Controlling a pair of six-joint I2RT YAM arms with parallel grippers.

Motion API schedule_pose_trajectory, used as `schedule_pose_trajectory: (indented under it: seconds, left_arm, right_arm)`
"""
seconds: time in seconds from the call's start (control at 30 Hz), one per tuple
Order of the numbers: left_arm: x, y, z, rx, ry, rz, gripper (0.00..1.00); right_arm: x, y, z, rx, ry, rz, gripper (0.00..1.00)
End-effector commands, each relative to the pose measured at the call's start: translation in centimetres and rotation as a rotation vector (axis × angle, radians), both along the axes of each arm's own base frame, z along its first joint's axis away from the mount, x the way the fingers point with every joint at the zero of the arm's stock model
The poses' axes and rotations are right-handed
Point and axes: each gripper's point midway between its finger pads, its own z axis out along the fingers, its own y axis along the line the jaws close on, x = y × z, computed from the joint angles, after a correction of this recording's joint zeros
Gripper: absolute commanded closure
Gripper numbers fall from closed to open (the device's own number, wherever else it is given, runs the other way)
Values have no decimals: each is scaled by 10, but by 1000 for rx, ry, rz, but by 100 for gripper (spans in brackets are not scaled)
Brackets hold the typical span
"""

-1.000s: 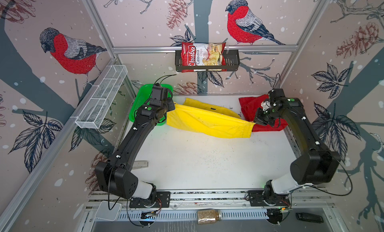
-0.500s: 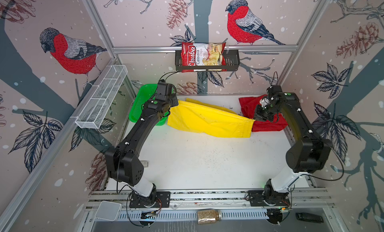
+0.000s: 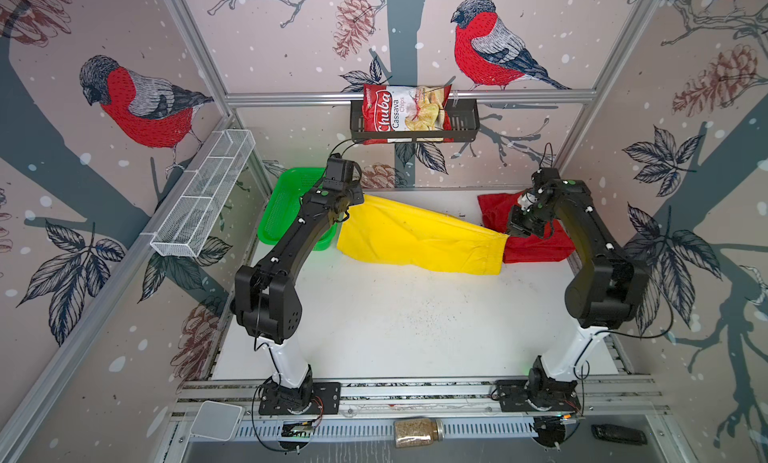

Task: Fold and stack the shorts
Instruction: 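Lift the nearer edge with both grippers and fold it over the farther half, then open both grippers and lift them off the folded shorts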

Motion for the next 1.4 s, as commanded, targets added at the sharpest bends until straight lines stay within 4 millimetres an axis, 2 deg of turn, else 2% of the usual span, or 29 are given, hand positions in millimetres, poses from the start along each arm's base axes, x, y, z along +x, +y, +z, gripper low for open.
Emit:
schedule_pose_trajectory:
  seconds: [0.0,0.43,0.77,1.0,1.1,1.2,1.27,1.37]
  left_arm:
    - [19,27,14,86,-84,119,100]
    - [60,17,-26,112,-60,106,100]
    - [85,6,-86,112,39,91,100]
    - [96,-4,-128,90,102,77,99]
    - [101,-7,-142,79,120,70,85]
    - [107,-14,-143,57,118,48,68]
    - [112,-17,-133,42,102,37,46]
    - [115,-18,-103,35,65,28,26]
  right_arm:
    - [4,-23,-12,-104,17,-14,100]
    - [38,-31,-40,-94,36,-34,100]
    - [64,-29,-72,-59,64,-45,100]
    - [88,-27,-84,-29,42,-69,98]
    - [99,-27,-85,-11,16,-88,87]
    - [112,-27,-77,-4,-27,-105,69]
    - [122,-28,-61,-3,-81,-113,53]
    - [135,-32,-22,-14,-190,-134,46]
